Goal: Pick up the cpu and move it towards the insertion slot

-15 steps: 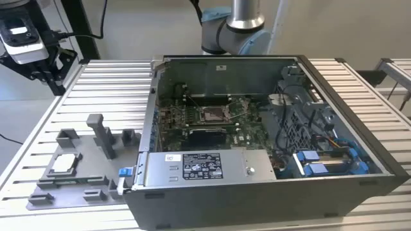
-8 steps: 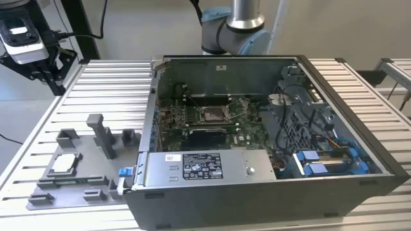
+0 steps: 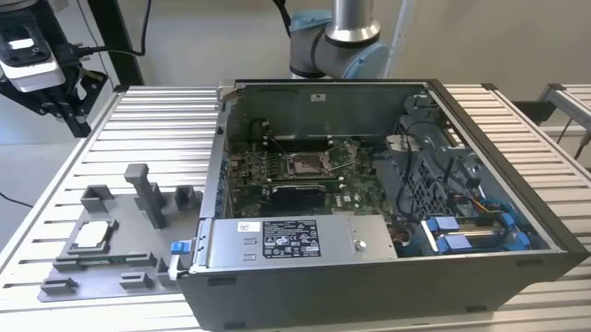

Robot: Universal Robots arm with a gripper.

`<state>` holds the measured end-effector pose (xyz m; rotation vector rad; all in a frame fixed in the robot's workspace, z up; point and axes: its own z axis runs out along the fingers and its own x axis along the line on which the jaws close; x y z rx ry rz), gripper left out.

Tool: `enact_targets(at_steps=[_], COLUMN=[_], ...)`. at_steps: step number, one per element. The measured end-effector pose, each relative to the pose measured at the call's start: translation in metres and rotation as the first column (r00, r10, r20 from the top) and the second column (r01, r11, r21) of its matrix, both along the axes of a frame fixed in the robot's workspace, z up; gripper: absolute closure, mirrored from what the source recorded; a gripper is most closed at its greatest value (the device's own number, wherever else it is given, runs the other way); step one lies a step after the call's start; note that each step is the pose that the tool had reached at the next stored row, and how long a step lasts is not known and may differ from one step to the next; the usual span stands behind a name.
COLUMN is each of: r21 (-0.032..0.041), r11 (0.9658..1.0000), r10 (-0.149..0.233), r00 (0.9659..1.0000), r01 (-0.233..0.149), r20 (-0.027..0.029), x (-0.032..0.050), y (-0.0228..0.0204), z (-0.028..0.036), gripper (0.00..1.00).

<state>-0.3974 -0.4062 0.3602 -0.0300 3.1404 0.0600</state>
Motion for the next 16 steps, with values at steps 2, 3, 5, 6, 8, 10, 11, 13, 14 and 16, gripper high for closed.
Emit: enact_targets(at_steps=[2,3,5,6,8,10,11,13,14,16], r21=[0.0000,0.0000,0.0000,0.0000,0.0000,0.0000,0.0000,0.0000,0.0000,0.0000], r11=[1.0000,1.0000,1.0000,1.0000,1.0000,1.0000,1.0000,1.0000,1.0000,1.0000], r10=[0.000,0.000,0.000,0.000,0.000,0.000,0.000,0.000,0.000,0.000], r00=[1.0000,1.0000,1.0000,1.0000,1.0000,1.0000,1.0000,1.0000,1.0000,1.0000], r01=[0.000,0.000,0.000,0.000,0.000,0.000,0.000,0.000,0.000,0.000], r20=[0.0004,0.0005,0.0007,0.0006,0.0007,0.0007,0.0007,0.0006,0.0007,0.0006], x=[-0.0025,-0.0034,-0.0048,-0.0054,-0.0063,-0.0070,-0.0074,-0.0085,-0.0093,-0.0113], y=[-0.0001,-0.0005,-0.0029,-0.0048,-0.0096,-0.0151,-0.0178,-0.0223,-0.0239,-0.0270], z=[0.0000,0.0000,-0.0002,-0.0002,-0.0004,-0.0007,-0.0009,-0.0013,-0.0015,-0.0018], gripper=[1.00,1.00,1.00,1.00,1.00,1.00,1.00,1.00,1.00,1.00])
